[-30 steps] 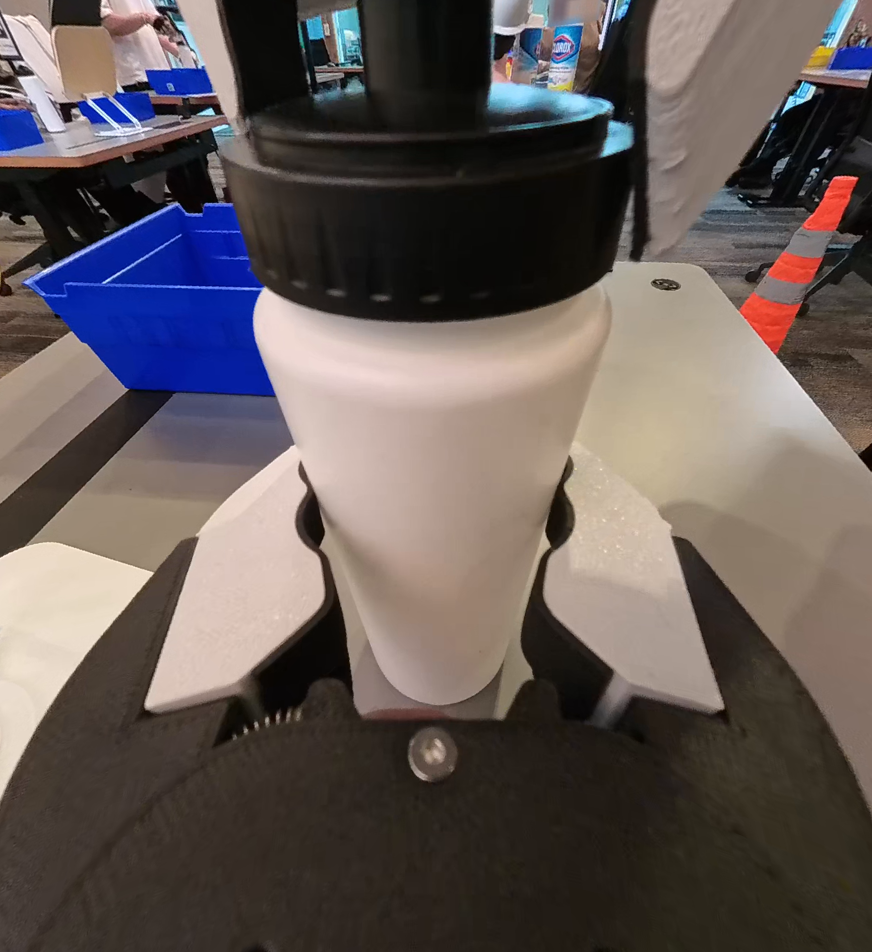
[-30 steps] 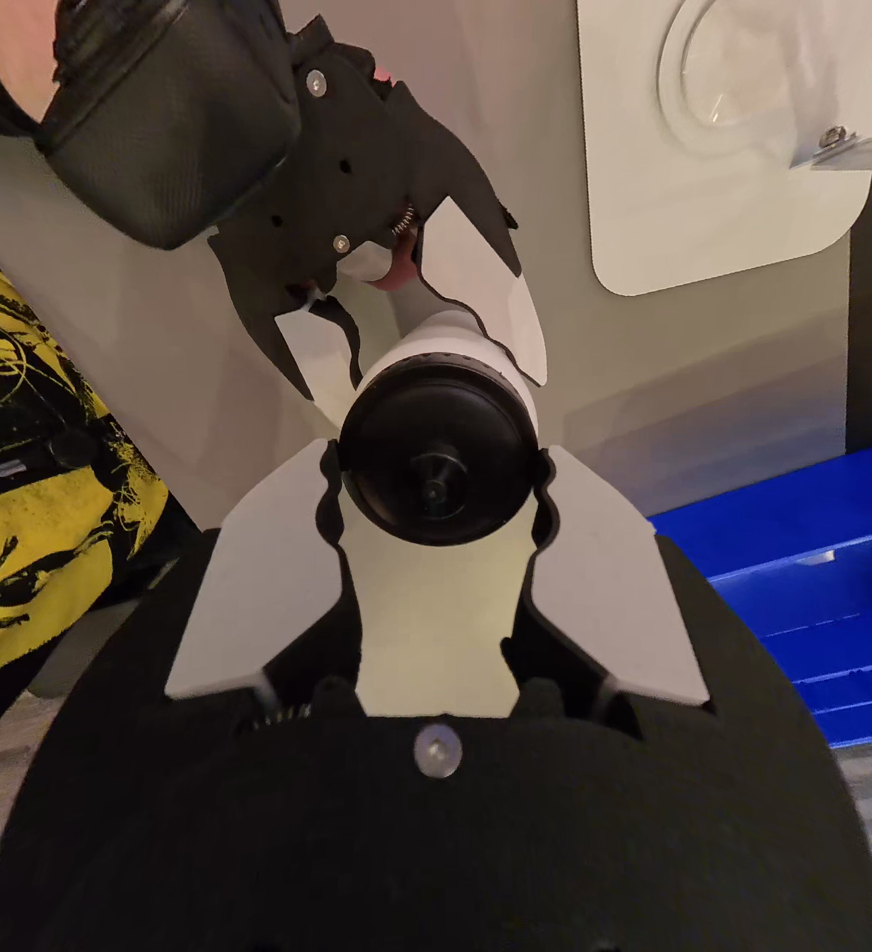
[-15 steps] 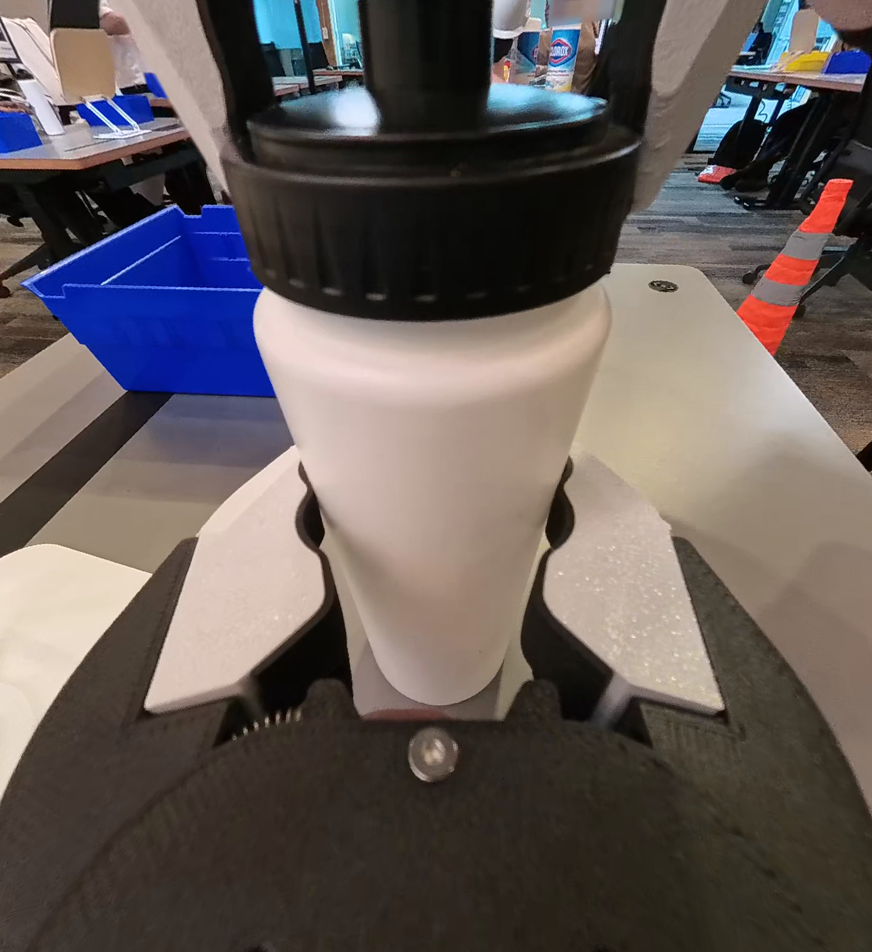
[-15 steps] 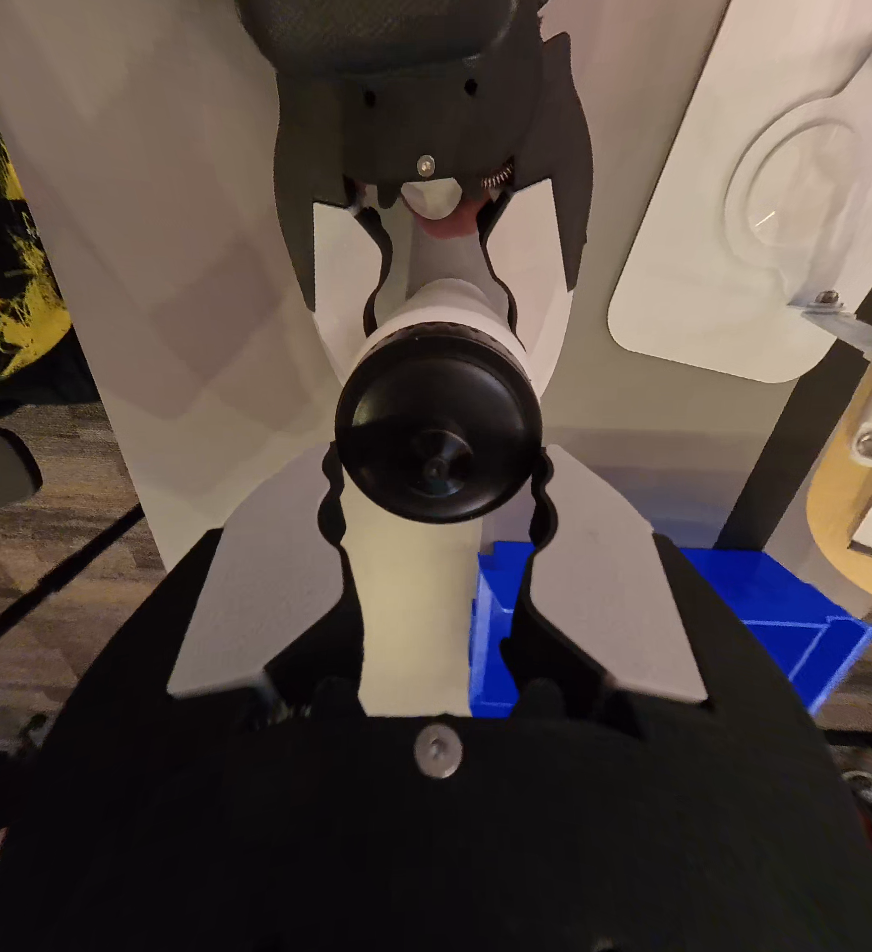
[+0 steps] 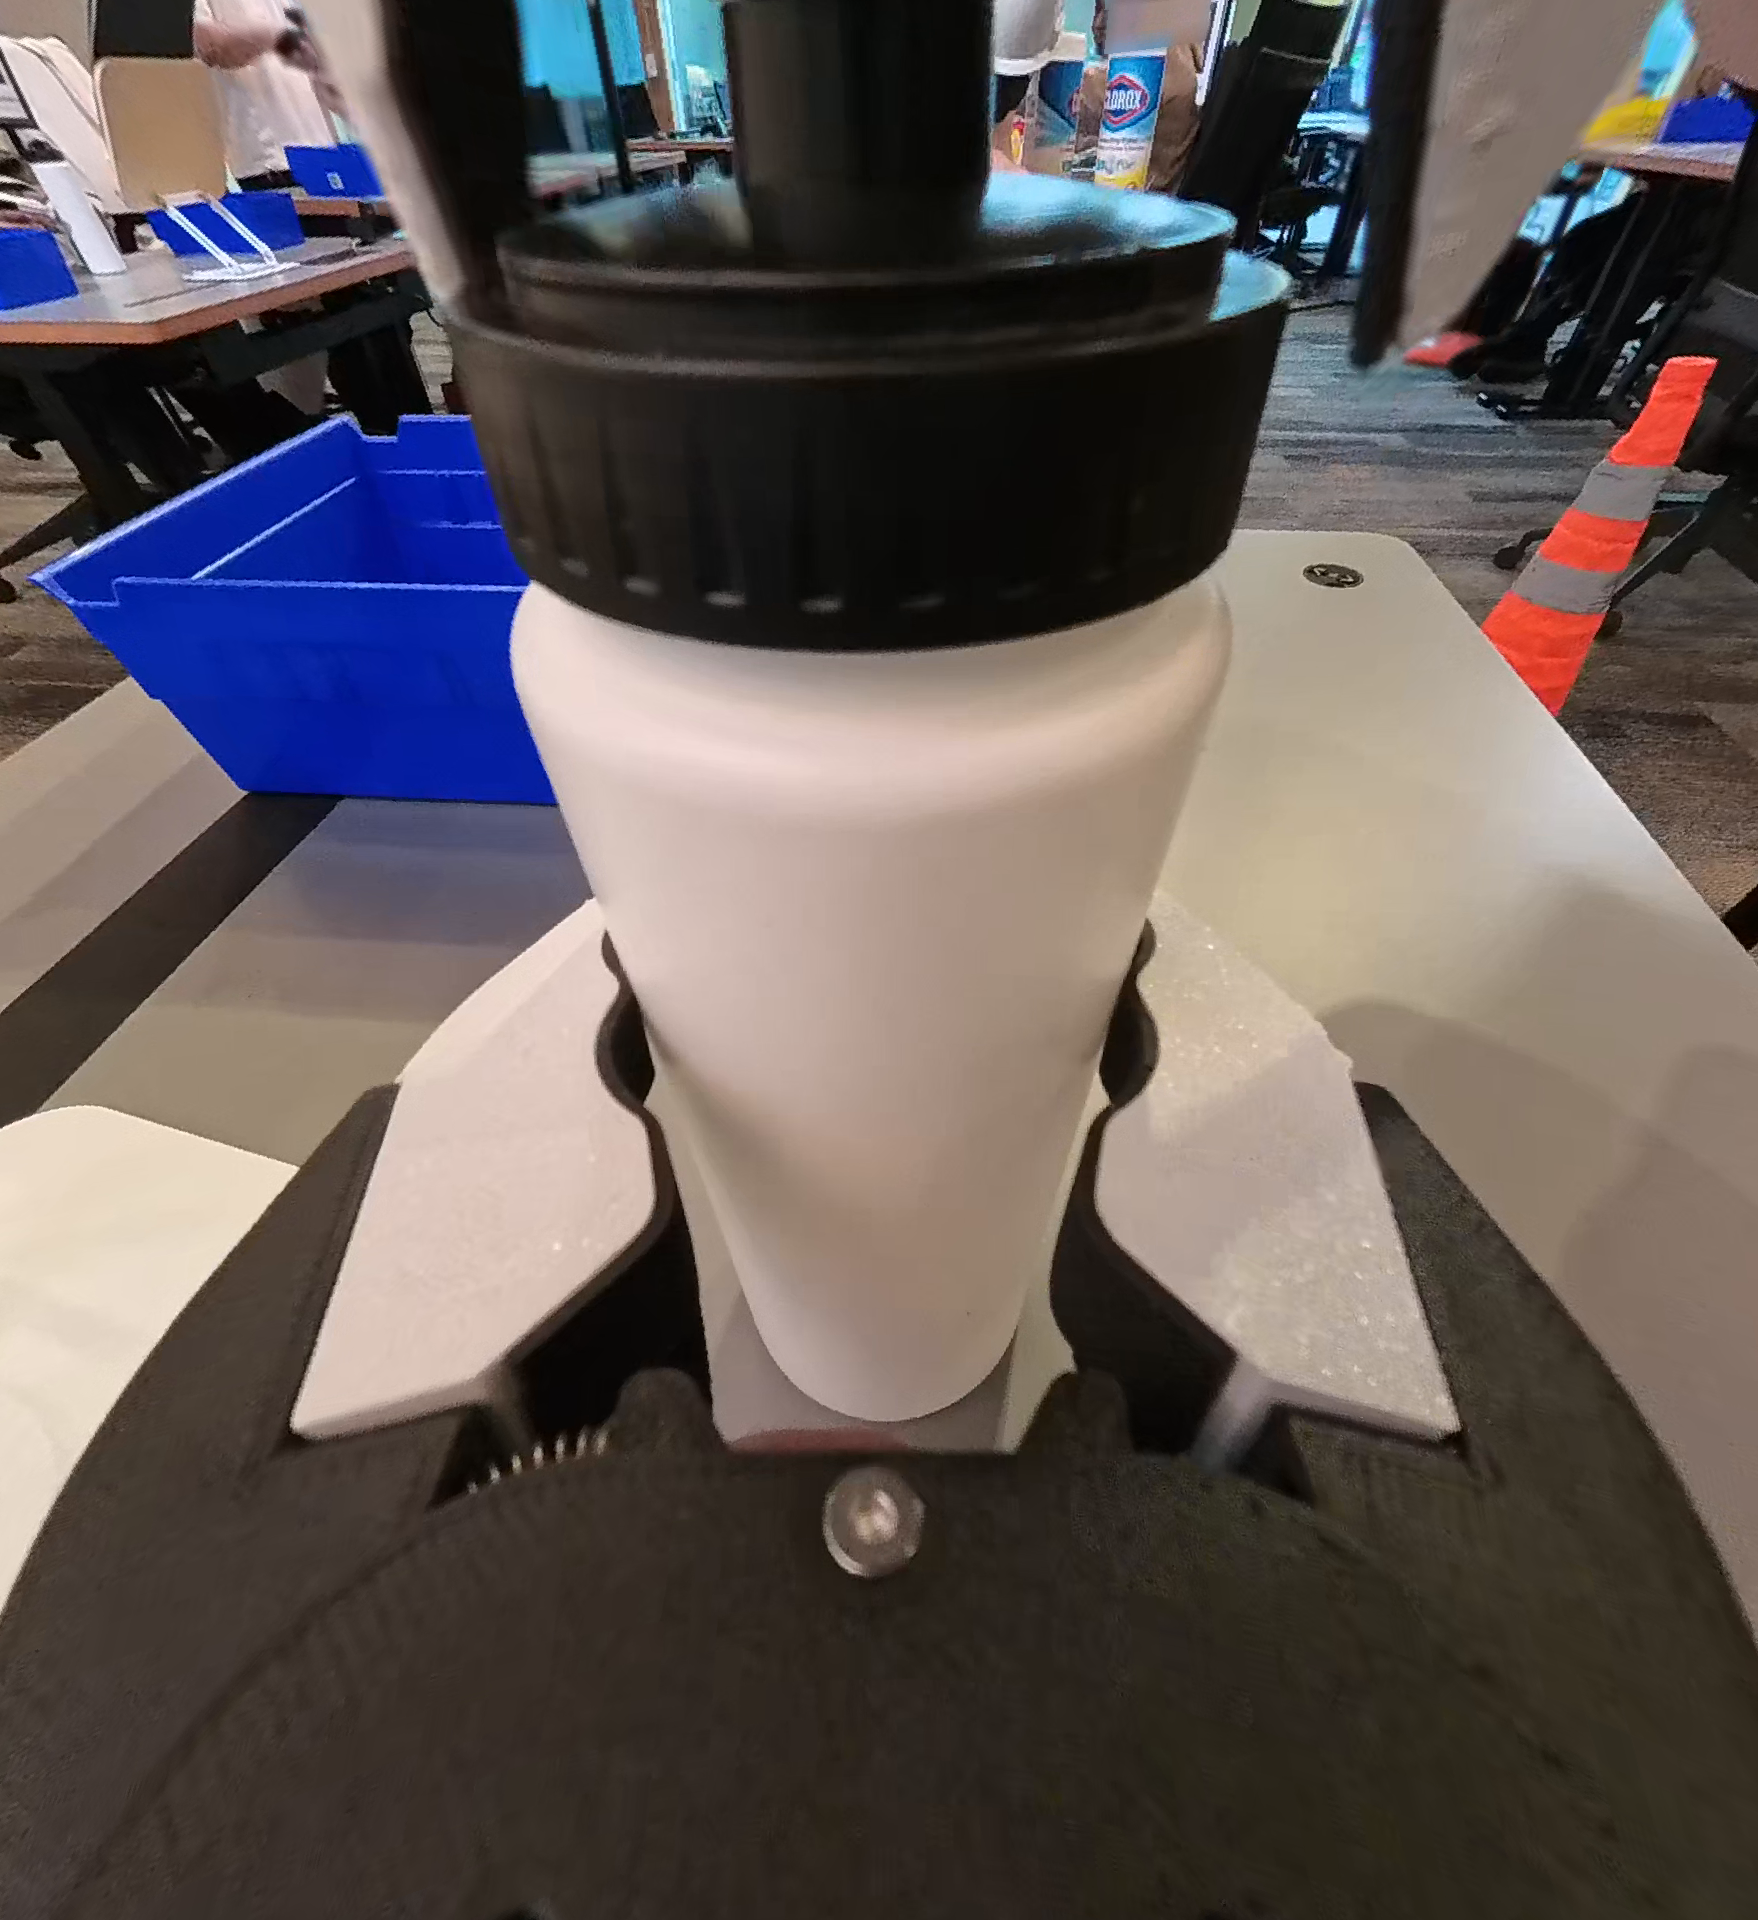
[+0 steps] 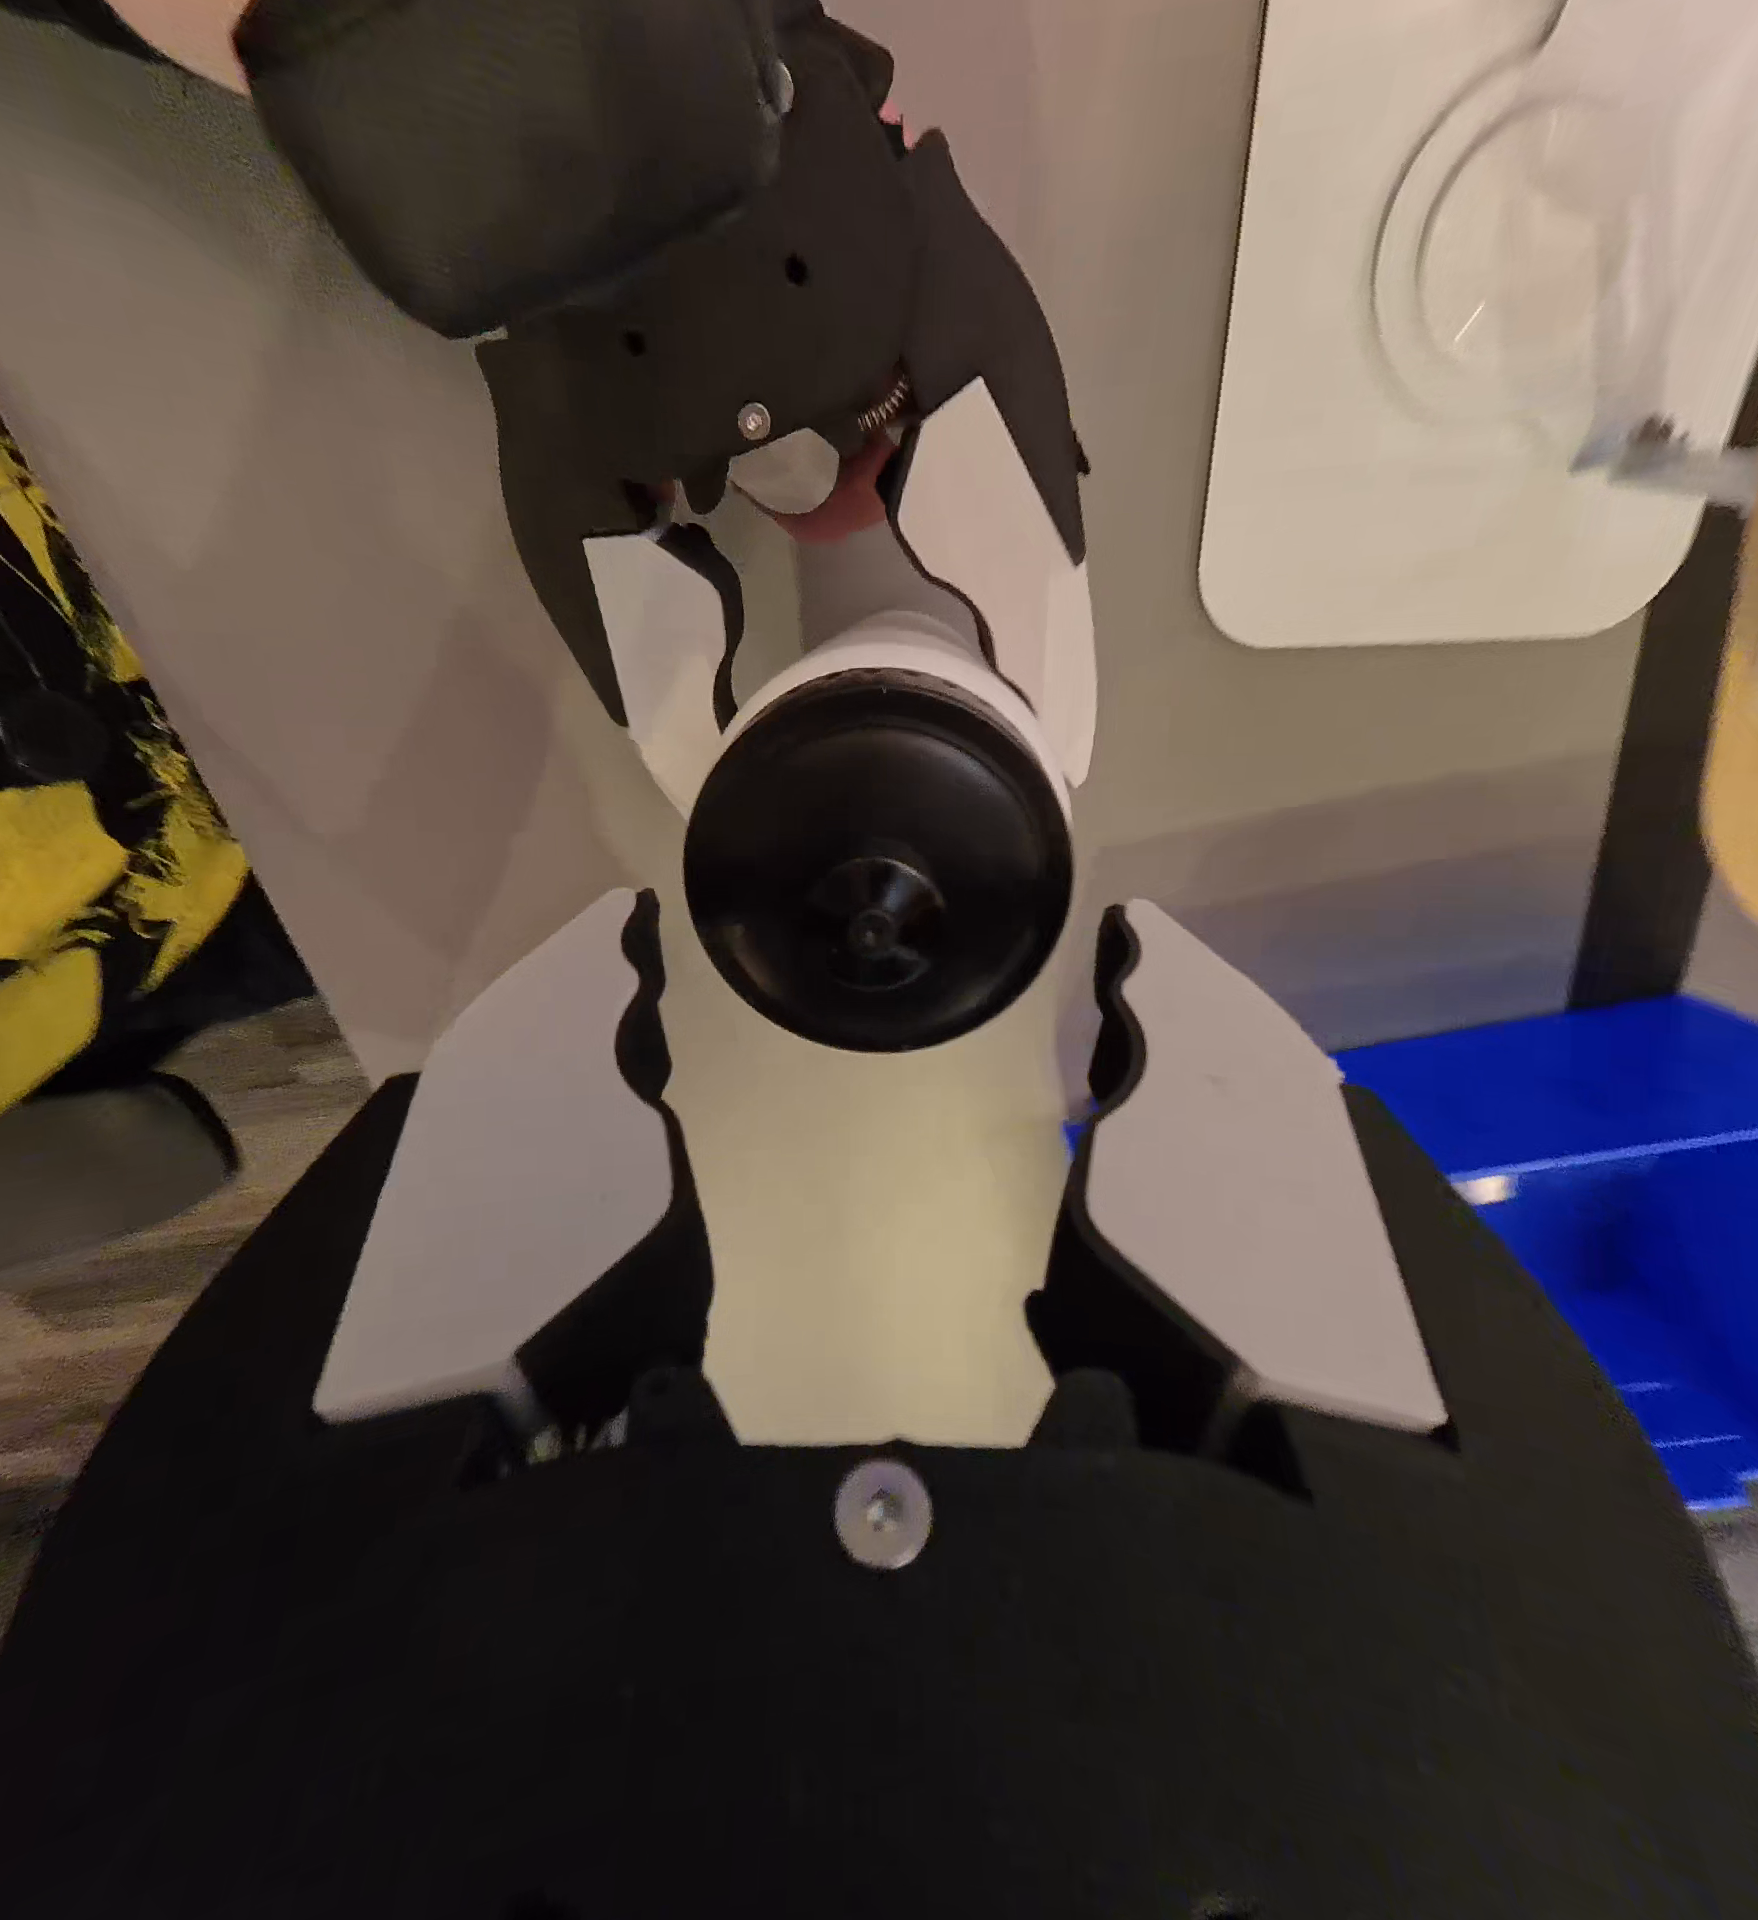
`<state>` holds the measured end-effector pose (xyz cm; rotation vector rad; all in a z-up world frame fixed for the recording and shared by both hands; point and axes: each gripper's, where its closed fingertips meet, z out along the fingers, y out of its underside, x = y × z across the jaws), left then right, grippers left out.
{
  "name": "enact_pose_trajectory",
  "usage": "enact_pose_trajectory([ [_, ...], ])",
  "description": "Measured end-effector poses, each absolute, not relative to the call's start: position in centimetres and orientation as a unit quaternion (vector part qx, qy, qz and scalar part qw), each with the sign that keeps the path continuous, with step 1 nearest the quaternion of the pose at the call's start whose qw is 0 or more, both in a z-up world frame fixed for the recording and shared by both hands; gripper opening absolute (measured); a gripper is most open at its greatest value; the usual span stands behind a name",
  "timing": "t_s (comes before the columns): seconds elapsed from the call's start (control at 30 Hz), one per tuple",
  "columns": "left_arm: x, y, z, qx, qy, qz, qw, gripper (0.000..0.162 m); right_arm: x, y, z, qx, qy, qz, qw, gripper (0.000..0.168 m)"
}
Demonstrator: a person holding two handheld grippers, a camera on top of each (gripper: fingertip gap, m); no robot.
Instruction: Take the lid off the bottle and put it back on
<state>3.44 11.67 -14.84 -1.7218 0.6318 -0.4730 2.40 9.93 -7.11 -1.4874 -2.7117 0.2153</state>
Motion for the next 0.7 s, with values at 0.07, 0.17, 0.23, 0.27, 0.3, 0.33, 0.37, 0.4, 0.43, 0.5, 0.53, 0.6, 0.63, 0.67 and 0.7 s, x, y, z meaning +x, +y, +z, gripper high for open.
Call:
enact_pose_trajectory([
  [0.07,3.4,11.7,-14.8,-0.738,0.271,-0.203,0.584,0.086,2.2,10.0,-6.9,-0.433,-0.899,0.067,0.025,0.083],
  [0.17,3.5,11.7,-14.8,-0.737,0.271,-0.204,0.585,0.086,2.2,9.6,-7.1,-0.371,-0.926,0.066,0.014,0.08],
  [0.23,3.5,11.7,-14.8,-0.737,0.271,-0.204,0.584,0.086,2.2,9.8,-7.6,-0.351,-0.935,0.054,0.005,0.072],
  [0.27,3.5,11.7,-14.8,-0.737,0.271,-0.204,0.584,0.086,2.3,9.9,-7.8,-0.347,-0.937,0.049,0.001,0.071],
  [0.3,3.5,11.7,-14.8,-0.737,0.271,-0.204,0.584,0.086,2.3,9.9,-7.9,-0.346,-0.937,0.048,-0.003,0.072],
  [0.33,3.4,11.6,-14.8,-0.737,0.271,-0.204,0.585,0.086,2.3,9.9,-7.9,-0.348,-0.936,0.049,-0.003,0.072],
  [0.37,3.4,11.6,-14.8,-0.737,0.271,-0.204,0.585,0.086,2.3,9.9,-7.9,-0.352,-0.935,0.051,-0.002,0.072],
  [0.4,3.4,11.6,-14.8,-0.737,0.271,-0.204,0.585,0.086,2.3,9.9,-7.9,-0.362,-0.931,0.053,0.0,0.072],
  [0.43,3.4,11.7,-14.8,-0.737,0.271,-0.204,0.585,0.086,2.3,9.8,-7.9,-0.383,-0.922,0.058,-0.002,0.072],
  [0.5,3.4,11.7,-14.8,-0.738,0.267,-0.206,0.584,0.086,2.3,9.9,-7.9,-0.448,-0.892,0.067,-0.007,0.072],
  [0.53,3.3,11.8,-14.8,-0.739,0.266,-0.207,0.584,0.086,2.3,9.9,-7.9,-0.484,-0.872,0.072,-0.006,0.072],
  [0.6,3.3,11.8,-14.8,-0.738,0.265,-0.208,0.585,0.086,2.2,9.8,-7.9,-0.553,-0.829,0.081,0.0,0.072],
  [0.63,3.5,11.7,-14.8,-0.737,0.271,-0.205,0.584,0.086,2.4,9.7,-8.0,-0.567,-0.82,0.076,0.004,0.072],
  [0.67,3.6,11.7,-14.8,-0.737,0.273,-0.203,0.583,0.086,2.6,9.6,-8.0,-0.57,-0.819,0.068,0.006,0.072],
  [0.7,3.8,11.7,-14.8,-0.737,0.273,-0.204,0.583,0.086,2.8,9.6,-8.0,-0.566,-0.822,0.061,0.004,0.072],
])
